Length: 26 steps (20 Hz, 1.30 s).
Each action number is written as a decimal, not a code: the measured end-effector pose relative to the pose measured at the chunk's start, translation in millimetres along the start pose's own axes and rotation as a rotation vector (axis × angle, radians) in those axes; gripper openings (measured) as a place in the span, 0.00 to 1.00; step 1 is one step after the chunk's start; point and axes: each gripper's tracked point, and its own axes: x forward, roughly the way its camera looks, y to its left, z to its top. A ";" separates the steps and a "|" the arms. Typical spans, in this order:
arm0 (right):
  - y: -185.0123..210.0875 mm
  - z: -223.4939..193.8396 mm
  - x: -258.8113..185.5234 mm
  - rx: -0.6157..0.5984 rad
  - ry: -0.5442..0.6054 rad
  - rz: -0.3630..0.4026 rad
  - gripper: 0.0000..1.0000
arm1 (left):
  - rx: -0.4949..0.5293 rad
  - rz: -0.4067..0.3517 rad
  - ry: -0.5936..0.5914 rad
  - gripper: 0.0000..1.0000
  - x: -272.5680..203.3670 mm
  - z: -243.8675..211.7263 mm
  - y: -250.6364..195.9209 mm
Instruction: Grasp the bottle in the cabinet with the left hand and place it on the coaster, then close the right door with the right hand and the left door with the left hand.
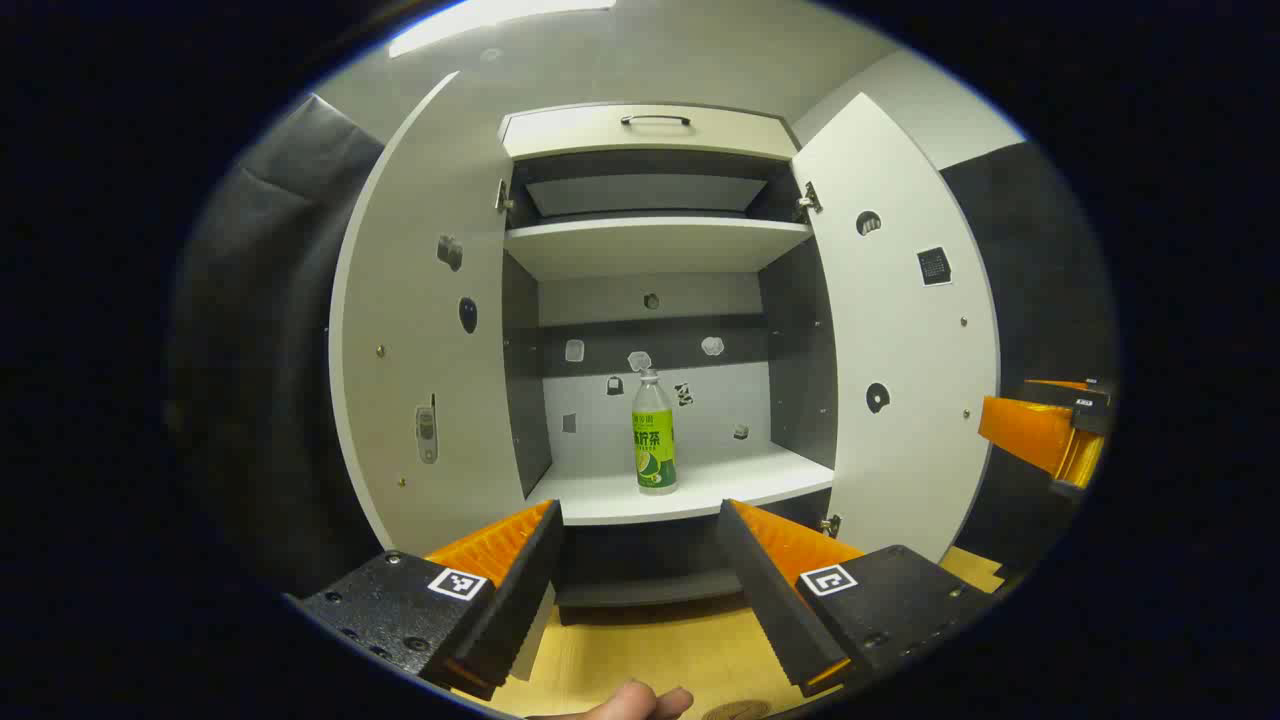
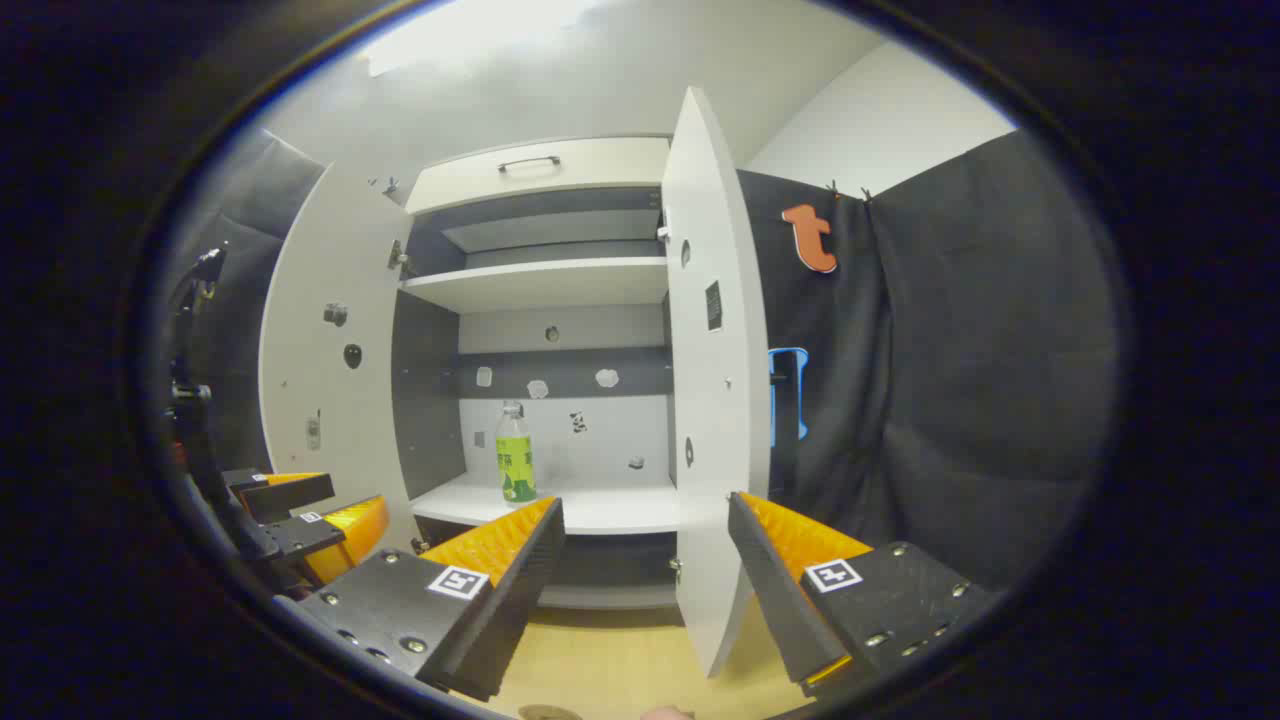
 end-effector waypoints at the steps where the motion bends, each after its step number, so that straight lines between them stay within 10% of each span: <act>1: 2.1 -1.1 1.8 -0.010 0.005 0.000 0.99 | 0.002 0.013 0.017 0.98 -0.1 -4.3 3.7; 26: 29.9 3.8 -6.7 0.008 -0.004 0.081 0.99 | -0.022 0.104 0.013 0.98 34.6 18.2 39.2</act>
